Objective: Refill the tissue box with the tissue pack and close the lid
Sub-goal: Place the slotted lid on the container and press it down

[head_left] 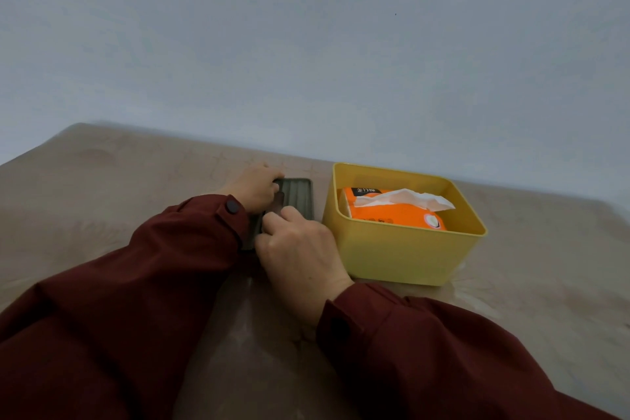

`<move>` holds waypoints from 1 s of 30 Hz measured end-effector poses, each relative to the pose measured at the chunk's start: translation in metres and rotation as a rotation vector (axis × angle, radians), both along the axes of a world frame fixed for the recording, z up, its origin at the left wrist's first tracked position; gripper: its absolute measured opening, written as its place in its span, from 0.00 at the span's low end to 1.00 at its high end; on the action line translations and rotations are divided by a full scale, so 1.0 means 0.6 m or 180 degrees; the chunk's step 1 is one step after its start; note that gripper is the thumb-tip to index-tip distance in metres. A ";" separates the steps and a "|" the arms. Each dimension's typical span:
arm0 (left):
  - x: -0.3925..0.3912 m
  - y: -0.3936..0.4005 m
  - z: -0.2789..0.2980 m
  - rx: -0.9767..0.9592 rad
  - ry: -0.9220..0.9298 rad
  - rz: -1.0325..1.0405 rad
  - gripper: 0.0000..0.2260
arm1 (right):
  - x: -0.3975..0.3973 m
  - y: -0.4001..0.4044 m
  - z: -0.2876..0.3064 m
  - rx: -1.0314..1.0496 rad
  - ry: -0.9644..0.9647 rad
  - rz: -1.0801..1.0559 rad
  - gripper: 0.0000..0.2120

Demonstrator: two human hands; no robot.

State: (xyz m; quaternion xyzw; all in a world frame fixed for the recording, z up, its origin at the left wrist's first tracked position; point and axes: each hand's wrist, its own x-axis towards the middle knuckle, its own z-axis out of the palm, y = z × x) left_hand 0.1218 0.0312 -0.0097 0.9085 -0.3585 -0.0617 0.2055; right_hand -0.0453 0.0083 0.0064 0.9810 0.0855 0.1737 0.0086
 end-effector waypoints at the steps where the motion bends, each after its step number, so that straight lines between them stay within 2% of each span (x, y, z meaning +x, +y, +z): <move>1: 0.000 0.001 0.001 -0.0016 0.0010 0.0001 0.18 | -0.002 0.001 0.002 0.0039 -0.0066 -0.0042 0.07; 5: -0.002 0.002 0.002 -0.0088 0.0079 0.0001 0.18 | -0.009 0.005 0.010 0.0050 -0.0222 -0.0157 0.13; 9: -0.005 0.004 0.003 -0.0170 0.0080 0.0024 0.18 | -0.013 0.006 0.014 0.0025 -0.0235 -0.0205 0.08; 25: -0.026 0.011 0.039 -0.0558 -0.0093 0.0065 0.17 | -0.026 0.004 0.043 -0.0062 -0.0888 -0.0415 0.16; 28: -0.030 0.014 0.046 -0.0667 -0.0012 0.0110 0.17 | -0.031 -0.003 0.052 -0.0164 -0.1020 -0.0606 0.14; 30: -0.032 0.015 0.050 -0.0678 0.0007 0.0141 0.17 | -0.034 -0.011 0.058 -0.0237 -0.1139 -0.0705 0.09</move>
